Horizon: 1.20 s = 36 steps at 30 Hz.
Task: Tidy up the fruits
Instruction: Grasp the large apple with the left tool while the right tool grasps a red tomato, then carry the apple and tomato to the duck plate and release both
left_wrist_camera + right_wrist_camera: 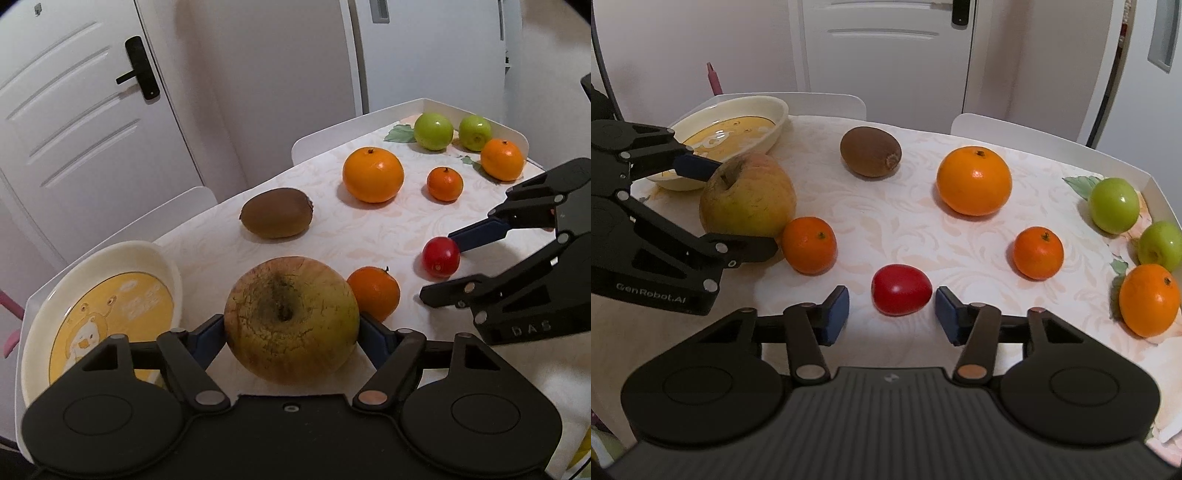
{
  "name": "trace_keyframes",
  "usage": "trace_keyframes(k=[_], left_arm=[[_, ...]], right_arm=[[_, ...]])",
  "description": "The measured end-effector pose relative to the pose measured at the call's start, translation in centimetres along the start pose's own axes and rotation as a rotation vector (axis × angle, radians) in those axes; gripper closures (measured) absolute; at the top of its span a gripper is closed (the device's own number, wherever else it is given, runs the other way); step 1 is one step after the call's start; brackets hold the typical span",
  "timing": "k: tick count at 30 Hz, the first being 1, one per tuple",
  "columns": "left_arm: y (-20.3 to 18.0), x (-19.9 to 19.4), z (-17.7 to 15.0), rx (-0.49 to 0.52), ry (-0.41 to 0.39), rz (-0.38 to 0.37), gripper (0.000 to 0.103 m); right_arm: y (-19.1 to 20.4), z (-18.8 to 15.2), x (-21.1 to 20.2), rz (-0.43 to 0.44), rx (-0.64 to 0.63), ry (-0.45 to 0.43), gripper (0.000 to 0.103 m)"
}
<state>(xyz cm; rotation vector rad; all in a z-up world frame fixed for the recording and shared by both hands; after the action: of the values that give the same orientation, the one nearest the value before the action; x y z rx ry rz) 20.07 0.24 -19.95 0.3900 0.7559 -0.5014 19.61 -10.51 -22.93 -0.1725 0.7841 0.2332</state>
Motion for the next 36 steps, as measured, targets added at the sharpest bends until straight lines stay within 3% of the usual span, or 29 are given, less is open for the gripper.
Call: trace_keyframes(k=[4, 10, 20, 29, 36], left_arm=[[0.3, -0.5, -0.7, -0.021, 0.008, 0.018, 0.024], [0.8, -1.8, -1.5, -0.082, 0.008, 0.060, 0.024], [2.7, -6.5, -1.2, -0.225, -0.056, 0.160, 0.024], [7.4, -11.2, -0.2, -0.307, -0.089, 0.257, 0.024], [12.2, -11.9, 0.3, -0.323, -0.085, 0.290, 0.024]], right_arm=[[0.0, 0.2, 0.0, 0.005, -0.018, 0.000, 0.053], [-0.1, 1.1, -0.8, 0.010, -0.035, -0.015, 0.053], [1.2, 4.1, -3.5, 0.046, -0.078, -0.057, 0.053], [4.1, 8.8, -5.4, 0.089, -0.085, -0.105, 0.053], [6.8, 12.5, -4.5, 0.109, -0.058, -0.113, 0.053]])
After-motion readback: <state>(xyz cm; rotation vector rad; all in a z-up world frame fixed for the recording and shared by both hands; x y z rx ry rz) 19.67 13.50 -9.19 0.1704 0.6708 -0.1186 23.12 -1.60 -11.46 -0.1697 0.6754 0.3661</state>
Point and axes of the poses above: each gripper's, at about its wrist camera, not at the fingertips, and x roughly the way its jaws point, y to its left, z to its top, the point moved 9 cm from there along x, roughly the way its jaws point, and after that the axes turned 4 degrees about -z, right-handed, at the moved point
